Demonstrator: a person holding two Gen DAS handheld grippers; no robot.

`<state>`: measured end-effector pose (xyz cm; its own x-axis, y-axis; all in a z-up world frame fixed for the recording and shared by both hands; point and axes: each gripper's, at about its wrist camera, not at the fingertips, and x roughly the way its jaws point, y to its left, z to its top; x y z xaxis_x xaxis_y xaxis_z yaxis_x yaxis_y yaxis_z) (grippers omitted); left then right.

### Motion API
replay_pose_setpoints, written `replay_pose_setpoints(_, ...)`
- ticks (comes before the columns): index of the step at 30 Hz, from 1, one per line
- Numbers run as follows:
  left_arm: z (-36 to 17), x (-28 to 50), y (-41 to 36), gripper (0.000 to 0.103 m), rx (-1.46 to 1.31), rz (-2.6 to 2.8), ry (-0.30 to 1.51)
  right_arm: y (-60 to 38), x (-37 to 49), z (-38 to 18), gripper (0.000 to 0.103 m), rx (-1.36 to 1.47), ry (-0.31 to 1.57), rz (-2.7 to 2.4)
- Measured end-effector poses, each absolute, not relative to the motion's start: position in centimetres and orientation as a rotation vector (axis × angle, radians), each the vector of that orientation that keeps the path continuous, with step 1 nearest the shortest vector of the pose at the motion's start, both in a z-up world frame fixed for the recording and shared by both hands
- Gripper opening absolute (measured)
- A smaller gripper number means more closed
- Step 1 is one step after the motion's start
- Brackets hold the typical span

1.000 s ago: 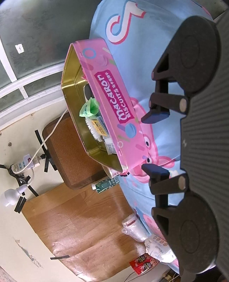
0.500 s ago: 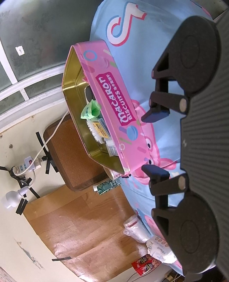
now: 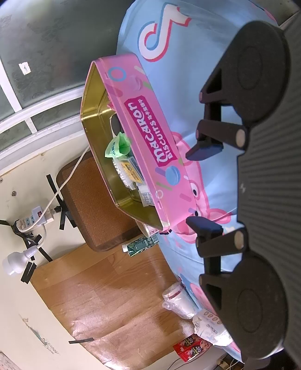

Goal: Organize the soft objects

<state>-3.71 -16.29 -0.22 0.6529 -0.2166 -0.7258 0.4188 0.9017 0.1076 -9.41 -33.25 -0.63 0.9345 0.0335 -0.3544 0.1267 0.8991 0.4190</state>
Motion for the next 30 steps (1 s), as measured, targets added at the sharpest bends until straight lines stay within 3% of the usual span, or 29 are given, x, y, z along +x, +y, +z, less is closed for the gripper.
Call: replay_pose_setpoints(30, -0.51, -3.61, -16.46, 0.103, 0.279, -0.343, 0.810, -33.53, -9.47, -1.06, 0.056, 0.464, 0.371, -0.052)
